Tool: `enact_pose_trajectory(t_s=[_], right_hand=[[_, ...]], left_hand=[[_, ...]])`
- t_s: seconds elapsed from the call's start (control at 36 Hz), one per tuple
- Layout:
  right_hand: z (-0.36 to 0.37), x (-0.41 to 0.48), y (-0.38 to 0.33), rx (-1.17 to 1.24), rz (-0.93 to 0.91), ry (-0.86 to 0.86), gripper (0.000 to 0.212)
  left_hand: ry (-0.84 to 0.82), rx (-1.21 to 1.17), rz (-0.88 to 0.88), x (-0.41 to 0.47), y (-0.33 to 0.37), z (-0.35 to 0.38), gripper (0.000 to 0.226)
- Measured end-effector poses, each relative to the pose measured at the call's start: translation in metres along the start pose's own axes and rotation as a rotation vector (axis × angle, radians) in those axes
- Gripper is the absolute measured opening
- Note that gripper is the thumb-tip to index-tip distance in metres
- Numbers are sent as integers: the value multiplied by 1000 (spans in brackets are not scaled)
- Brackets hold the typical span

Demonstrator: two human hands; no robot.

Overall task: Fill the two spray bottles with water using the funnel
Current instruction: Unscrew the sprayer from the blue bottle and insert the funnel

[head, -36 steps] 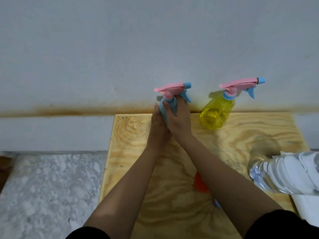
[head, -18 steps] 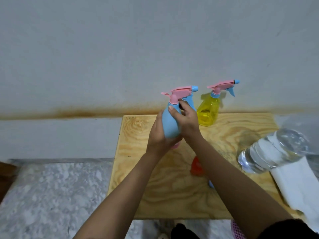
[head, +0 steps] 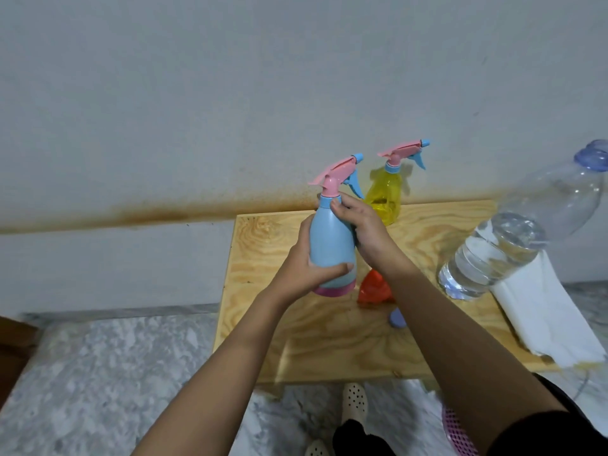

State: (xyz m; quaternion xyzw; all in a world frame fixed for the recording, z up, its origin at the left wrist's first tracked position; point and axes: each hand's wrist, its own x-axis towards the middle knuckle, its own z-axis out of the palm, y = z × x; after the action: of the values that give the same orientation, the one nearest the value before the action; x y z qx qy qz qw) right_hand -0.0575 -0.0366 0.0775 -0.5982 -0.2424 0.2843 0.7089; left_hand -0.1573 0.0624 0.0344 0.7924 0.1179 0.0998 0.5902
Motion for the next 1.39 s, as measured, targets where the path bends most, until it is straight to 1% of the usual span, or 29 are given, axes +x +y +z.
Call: enact_pose_trajectory(t_s=[0.06,0.11,0.14,0.19,0.25,0.28,0.31,0.36,0.44,0.5,0.56,0.61,0.67,0.72,0.78,0.81,0.83,0.86,0.92,0.97,1.0,1.06,1.11,1.14,1.19,1.25,1.33,1.39], right_hand=[[-1,0,-2,31,60,-20,21],[1,-1,-5,-41,89,8,28],[4,-1,-6,-106,81,51,28],[12,0,-7,-227,11,193,27],[17,3,-6,-283,-56,343,26],[18,3,-7,-303,-78,391,27],[19,3,-8,-314,-88,403,28],[17,1,-13,-294,-70,317,24],[11,-5,-22,-227,19,109,22],[7,-4,-22,-211,55,69,23],[9,-2,-20,-253,46,146,32],[13,0,-17,-290,21,286,41],[16,0,-15,-256,0,361,37],[15,-1,-14,-139,12,298,24],[12,-3,-11,-55,33,166,9],[11,-2,-9,-40,43,128,7],[10,-1,-8,-32,49,117,12],[10,0,-7,-24,57,137,18],[12,2,-8,-17,54,235,26],[15,2,-10,-10,31,333,32],[15,2,-11,-7,25,357,32],[13,3,-11,-22,33,338,21],[10,3,-13,-13,50,260,6],[10,3,-14,-10,49,222,4],[10,3,-15,-38,35,182,7],[13,5,-15,-91,21,214,10],[16,9,-12,-156,10,294,34],[17,10,-12,-119,24,296,42]], left_hand=[[18,-21,-4,-4,2,3,84],[45,-34,-14,-8,3,6,83],[62,-37,-18,-9,4,7,83],[100,-28,-15,-11,7,9,82],[134,-9,-15,-11,10,10,82],[146,-5,-15,-11,11,10,81],[156,-1,-13,-11,12,10,81],[181,14,1,-13,13,10,81],[196,47,34,-15,13,9,81],[185,70,38,-13,15,9,81],[175,73,28,-10,16,9,83],[164,71,18,-9,16,10,89],[151,71,11,-8,14,10,95],[146,77,14,-9,13,8,93],[143,88,15,-10,12,6,90],[140,91,15,-10,11,5,89],[136,95,13,-11,10,4,90],[132,99,9,-11,8,3,92],[123,118,0,-10,7,2,99],[115,142,1,-10,7,2,103],[109,152,6,-11,7,2,103],[100,163,11,-11,8,1,101],[104,175,7,-12,7,-1,100],[107,184,6,-12,6,-2,101],[103,201,11,-11,5,-5,103],[85,198,19,-10,5,-5,103],[77,189,23,-11,5,-3,103],[87,171,26,-11,4,-3,102]])
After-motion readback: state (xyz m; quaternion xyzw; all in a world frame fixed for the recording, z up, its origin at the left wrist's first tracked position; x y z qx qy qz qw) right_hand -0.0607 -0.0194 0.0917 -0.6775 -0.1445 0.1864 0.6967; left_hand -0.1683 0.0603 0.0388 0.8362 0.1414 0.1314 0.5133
